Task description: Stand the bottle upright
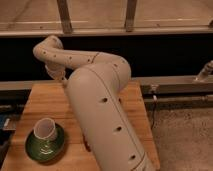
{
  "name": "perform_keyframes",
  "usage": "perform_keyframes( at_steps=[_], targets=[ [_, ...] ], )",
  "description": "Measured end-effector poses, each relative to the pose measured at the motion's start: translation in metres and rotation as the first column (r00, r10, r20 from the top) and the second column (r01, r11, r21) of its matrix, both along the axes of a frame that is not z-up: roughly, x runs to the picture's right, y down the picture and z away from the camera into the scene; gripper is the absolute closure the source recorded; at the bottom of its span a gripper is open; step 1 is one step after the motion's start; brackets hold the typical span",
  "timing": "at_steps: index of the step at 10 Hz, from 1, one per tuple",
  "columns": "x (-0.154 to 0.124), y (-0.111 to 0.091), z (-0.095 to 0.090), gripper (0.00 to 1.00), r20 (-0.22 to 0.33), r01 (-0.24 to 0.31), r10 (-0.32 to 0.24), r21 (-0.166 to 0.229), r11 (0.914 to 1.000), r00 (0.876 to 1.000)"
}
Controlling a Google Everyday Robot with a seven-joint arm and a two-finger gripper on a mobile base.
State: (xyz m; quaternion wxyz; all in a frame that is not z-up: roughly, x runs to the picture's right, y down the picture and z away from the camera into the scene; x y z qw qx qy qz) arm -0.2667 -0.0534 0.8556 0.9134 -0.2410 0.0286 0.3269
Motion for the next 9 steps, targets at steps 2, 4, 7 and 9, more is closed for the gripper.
perform_keyframes(
  at_steps=[2,4,7,9],
  targets=[
    [0.004,0.003,0.0,1.0,-0.003,-0.011,0.011,-0.002,0.9999,1.0],
    [0.015,0.006,-0.004,1.0,-0.012,-0.027,0.027,-0.001,0.9996,1.0],
    [0.017,0.008,-0.006,0.97,-0.003,-0.04,0.04,0.0,0.9992,0.999],
    [0.016,0.008,-0.006,0.97,-0.002,-0.038,0.038,0.0,0.9993,0.999]
  ],
)
